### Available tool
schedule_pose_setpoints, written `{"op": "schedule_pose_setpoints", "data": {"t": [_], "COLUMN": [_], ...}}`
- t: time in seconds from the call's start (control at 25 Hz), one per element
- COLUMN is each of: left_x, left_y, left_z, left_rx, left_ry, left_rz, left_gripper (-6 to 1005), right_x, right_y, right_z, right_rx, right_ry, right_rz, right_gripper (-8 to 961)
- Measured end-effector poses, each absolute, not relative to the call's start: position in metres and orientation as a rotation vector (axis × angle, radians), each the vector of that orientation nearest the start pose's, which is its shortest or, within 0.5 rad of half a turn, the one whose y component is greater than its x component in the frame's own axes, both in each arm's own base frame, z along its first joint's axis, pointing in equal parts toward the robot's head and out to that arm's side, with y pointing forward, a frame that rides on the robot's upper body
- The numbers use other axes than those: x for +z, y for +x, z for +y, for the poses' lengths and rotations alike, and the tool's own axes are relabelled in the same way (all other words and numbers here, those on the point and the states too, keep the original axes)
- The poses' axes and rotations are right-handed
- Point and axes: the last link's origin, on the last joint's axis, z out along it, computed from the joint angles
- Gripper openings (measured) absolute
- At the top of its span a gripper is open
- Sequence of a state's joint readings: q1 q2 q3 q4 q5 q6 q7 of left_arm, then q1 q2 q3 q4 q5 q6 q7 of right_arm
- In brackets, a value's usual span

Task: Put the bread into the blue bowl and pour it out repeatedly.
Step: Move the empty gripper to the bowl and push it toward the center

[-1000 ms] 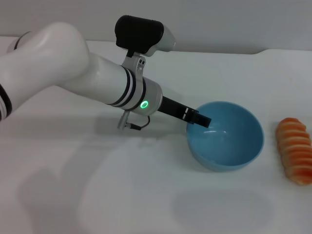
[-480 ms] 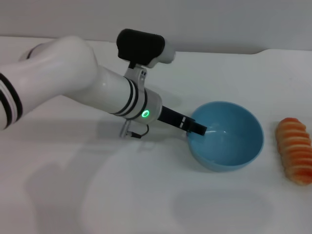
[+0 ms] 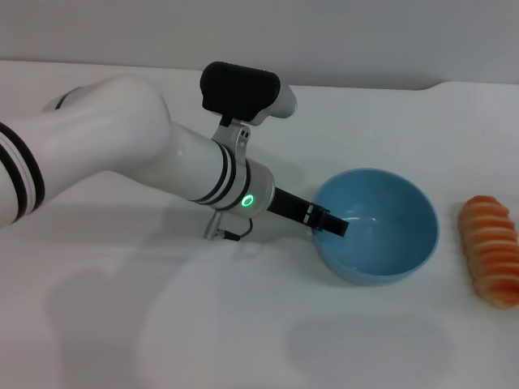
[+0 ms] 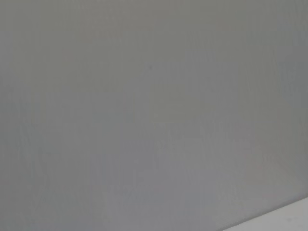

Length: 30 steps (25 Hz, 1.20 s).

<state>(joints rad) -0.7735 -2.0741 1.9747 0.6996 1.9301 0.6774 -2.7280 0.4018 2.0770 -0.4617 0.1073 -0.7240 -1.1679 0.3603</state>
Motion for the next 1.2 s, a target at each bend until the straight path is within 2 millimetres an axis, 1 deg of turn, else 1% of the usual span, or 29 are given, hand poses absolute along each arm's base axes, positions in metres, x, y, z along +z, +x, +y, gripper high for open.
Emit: {"op": "schedule_pose_setpoints", "data": {"t": [0.12, 0.44, 0.68, 0.92, 1.08, 1.2], "left_x": [-0.143, -0.1428, -0.1425, -0.1425, -0.1426, -0.1425], "left_y": [-0.1818, -0.1801, -0.1807, -0.1801, -0.179, -0.1781], "left_z": [0.3665, 0.3675, 0.3676, 0.368, 0.3686, 0.3694], "left_rx": [0.052, 0.017, 0.018, 0.016, 0.013, 0.015], "left_ry": [-2.513, -2.5, -2.499, -2.499, -2.499, -2.501], "left_rz": [-1.242, -1.288, -1.29, -1.289, -1.285, -1.277], "left_gripper": [860, 793, 583, 331, 132, 89], "right_x": [0.0032, 0.0023, 0.0022, 0.0022, 0.002, 0.0013], "right_y": [0.3961, 0.3964, 0.3968, 0.3968, 0.3967, 0.3965], "right_z": [0.2865, 0.2855, 0.2849, 0.2849, 0.2849, 0.2845], "right_rx": [0.681, 0.68, 0.679, 0.679, 0.679, 0.68], "right_ry": [-1.28, -1.281, -1.28, -1.281, -1.28, -1.279], "right_rz": [0.909, 0.913, 0.914, 0.914, 0.915, 0.918], "right_gripper": [797, 796, 796, 796, 796, 796]}}
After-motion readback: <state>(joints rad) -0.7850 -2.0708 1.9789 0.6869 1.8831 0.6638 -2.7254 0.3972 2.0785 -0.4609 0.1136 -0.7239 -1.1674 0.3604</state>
